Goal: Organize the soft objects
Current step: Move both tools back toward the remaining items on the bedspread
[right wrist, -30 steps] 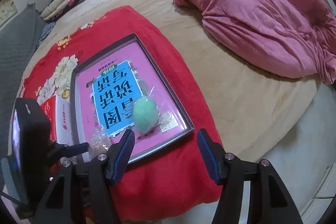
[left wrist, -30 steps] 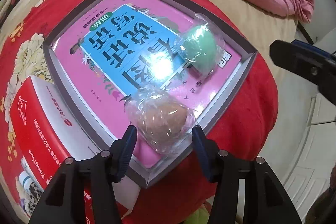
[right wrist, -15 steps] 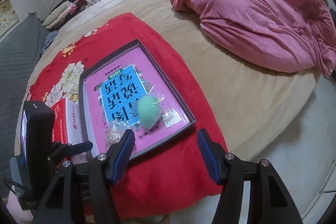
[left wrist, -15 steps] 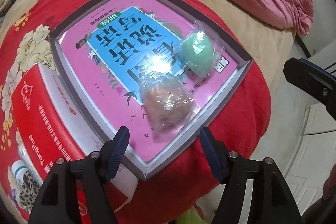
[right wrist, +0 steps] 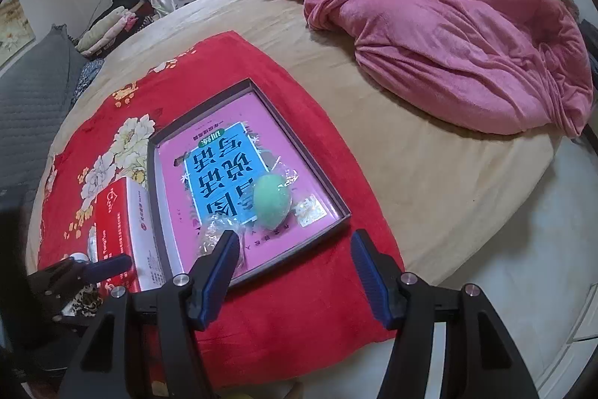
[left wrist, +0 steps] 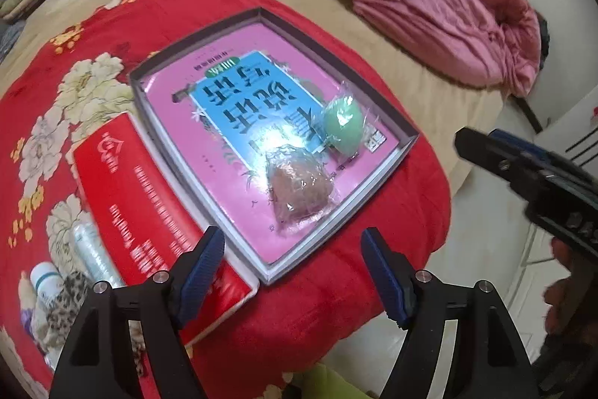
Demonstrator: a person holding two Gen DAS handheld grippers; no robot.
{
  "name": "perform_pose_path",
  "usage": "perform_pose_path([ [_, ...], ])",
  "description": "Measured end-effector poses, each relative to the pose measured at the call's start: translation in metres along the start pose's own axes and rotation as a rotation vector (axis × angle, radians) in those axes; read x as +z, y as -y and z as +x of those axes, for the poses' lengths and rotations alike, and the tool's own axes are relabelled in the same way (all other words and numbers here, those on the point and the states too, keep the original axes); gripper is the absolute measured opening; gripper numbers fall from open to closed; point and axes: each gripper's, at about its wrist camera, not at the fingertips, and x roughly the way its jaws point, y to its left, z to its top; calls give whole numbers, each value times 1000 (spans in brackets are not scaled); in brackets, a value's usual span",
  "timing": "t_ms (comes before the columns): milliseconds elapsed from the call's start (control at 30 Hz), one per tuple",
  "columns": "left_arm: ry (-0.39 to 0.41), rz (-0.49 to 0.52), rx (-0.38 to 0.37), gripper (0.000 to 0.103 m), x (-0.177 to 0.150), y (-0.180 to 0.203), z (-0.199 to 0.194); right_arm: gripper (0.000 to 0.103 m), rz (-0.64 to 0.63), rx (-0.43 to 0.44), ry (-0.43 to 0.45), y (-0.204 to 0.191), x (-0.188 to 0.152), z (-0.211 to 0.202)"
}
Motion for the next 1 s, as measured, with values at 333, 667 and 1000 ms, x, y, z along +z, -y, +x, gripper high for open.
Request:
perform_pose_path([
  [333,71,-48,-7,79,-27,-21,-41,72,-8,-11,-3,-24,-14,-11],
  [667,129,-101,-15,79,-50,-52,-79,72,-31,-11,39,-55,-18,-41],
  [1000,203,-160,-10,79,-79,-89,-119,73,-68,15,76,-95,-25,-67],
])
